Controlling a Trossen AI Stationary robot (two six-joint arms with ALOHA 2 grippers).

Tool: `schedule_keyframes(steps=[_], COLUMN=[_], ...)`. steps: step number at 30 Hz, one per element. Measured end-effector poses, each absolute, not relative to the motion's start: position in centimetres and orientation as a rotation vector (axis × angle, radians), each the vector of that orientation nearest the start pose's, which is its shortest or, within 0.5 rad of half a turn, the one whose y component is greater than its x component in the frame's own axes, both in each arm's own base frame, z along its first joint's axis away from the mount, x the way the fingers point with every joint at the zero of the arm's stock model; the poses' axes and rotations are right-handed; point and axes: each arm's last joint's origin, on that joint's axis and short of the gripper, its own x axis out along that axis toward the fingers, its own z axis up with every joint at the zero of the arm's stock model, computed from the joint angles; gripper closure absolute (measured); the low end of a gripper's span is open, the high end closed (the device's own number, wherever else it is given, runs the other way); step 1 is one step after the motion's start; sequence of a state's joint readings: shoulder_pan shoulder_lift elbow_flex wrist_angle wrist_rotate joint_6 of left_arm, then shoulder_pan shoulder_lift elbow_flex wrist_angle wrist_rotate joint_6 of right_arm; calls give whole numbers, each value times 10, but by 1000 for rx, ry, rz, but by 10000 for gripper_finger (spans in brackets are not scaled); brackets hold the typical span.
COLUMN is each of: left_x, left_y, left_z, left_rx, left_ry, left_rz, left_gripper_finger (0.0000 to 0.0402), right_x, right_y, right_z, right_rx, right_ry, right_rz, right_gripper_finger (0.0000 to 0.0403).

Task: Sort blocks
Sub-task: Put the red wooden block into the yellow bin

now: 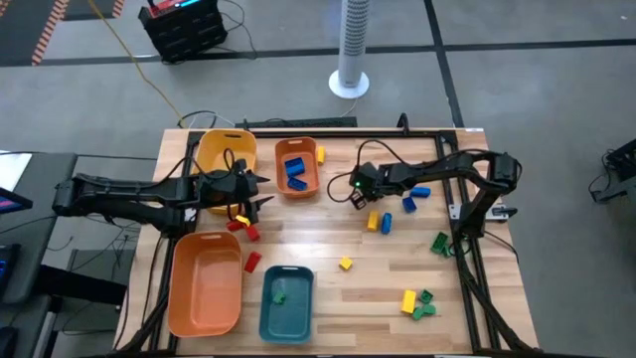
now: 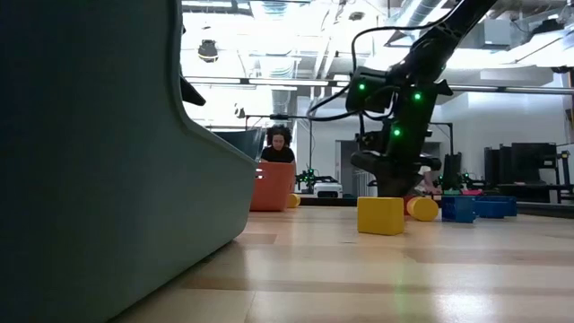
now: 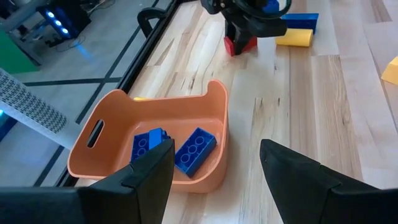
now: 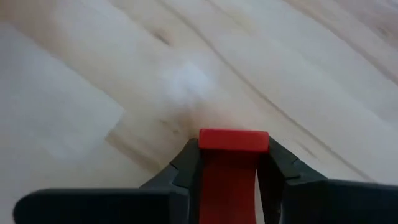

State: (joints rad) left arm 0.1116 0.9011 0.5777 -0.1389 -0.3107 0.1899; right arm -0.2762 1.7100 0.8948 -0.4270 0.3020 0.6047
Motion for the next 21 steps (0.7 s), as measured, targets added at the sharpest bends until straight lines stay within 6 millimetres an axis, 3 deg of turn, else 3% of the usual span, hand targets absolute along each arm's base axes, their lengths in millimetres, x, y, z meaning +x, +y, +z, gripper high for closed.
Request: schedule_keyframes(steps=[14,21], left_x=[191,191], left_y=[30,30], left_z=[247,247], left_rx=[237,237], left_ry=[500,504], left_rz=[368,367], left_gripper_finger=[171,171], right_x=[301,305], right_y=[-89,-77], right_z=[155,183], right_rx=[446,399], right_ry=[1037,945], right_rz=[-782,-710], right_gripper_finger=[292,292])
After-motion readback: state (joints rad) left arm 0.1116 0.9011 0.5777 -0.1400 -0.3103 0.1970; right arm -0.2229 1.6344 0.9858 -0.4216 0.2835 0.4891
